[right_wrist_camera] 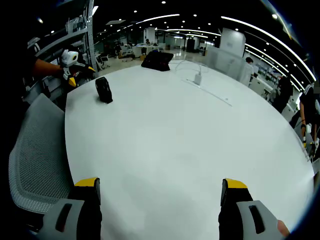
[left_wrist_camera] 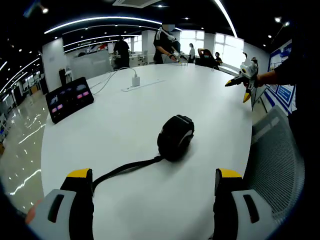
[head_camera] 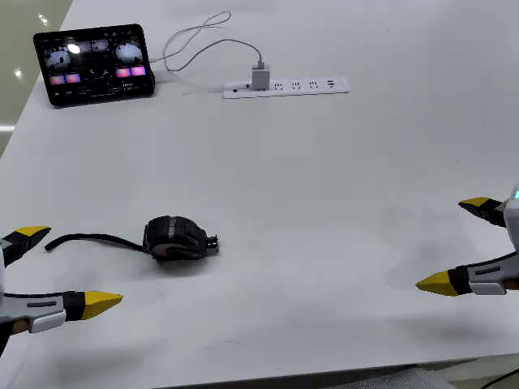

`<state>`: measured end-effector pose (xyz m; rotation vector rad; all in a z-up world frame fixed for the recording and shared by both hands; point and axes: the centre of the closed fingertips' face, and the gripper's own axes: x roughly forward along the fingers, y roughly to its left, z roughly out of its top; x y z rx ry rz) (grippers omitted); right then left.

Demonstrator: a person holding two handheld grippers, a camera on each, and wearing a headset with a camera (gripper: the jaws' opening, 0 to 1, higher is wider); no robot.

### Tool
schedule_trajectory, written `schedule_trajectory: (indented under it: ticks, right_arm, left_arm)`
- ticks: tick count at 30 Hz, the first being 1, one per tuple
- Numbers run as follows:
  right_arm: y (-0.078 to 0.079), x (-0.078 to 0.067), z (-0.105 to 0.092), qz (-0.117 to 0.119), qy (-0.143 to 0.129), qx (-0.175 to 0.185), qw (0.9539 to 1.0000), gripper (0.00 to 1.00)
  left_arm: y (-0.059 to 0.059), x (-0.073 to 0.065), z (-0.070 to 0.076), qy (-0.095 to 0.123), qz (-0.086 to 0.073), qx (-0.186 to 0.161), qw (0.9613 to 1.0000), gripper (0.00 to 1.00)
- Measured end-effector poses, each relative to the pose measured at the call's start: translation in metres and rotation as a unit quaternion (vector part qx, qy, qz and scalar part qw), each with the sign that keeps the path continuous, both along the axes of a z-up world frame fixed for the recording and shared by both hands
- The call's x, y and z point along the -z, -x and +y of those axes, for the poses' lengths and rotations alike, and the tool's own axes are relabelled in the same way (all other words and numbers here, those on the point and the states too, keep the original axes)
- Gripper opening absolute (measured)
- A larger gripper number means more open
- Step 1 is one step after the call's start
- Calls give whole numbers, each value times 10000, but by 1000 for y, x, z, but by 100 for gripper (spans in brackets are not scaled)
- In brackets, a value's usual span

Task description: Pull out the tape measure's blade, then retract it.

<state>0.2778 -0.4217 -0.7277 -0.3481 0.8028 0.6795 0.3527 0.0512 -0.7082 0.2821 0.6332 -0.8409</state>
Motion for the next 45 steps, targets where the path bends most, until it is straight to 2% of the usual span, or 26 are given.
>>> schedule_trajectory:
  ticks: [9,16,18,20,22,24,30,32,33,35,37,40,43,45]
  right_arm:
    - [0,0,-2,3,-7,-9,10000,99]
    - [1,-1,-3,-42,33,-31,10000,99]
    - [1,0,-4,5,29,13,10000,99]
    - [-2,-2,-1,-113,-66,-62,9999,99]
    - [0,-1,1,23,-119,-56,9999,99]
    - [0,0,4,35,-128,-165,9998,99]
    - [-7,-3,10,10,-176,-198,9996,99]
    - [-12,-3,14,-4,-130,-259,9996,99]
    - [-15,-6,18,-52,-112,-321,9994,99]
    - [-19,-8,24,-84,-140,-384,9991,99]
    - [-25,-12,32,-129,-185,-449,9987,99]
    - [-33,-17,43,-241,-173,-598,9978,99]
    - [-40,-21,54,-285,-214,-707,9969,99]
    - [-44,-22,60,-327,-194,-799,9961,99]
  left_arm:
    - [0,-4,-4,9,-42,43,10000,99]
    - [0,-2,-3,-20,8,33,10000,99]
    - [-1,-3,-4,-16,-32,80,10000,99]
    - [-1,-3,-5,0,-4,99,10000,99]
    - [-3,-1,-6,-90,-37,202,9997,99]
    - [-3,-1,-8,-65,82,261,9996,99]
    - [-5,-1,-14,-219,90,538,9983,99]
    - [-7,-1,-19,-329,6,749,9967,99]
    - [-7,0,-20,-471,13,889,9949,99]
    - [-9,1,-24,-520,71,971,9939,99]
    - [-11,-1,-32,-593,2,1149,9916,99]
    - [-14,-2,-42,-601,5,1372,9887,99]
    - [-16,2,-52,-796,-46,1740,9815,99]
    - [-16,4,-57,-862,-20,1880,9784,99]
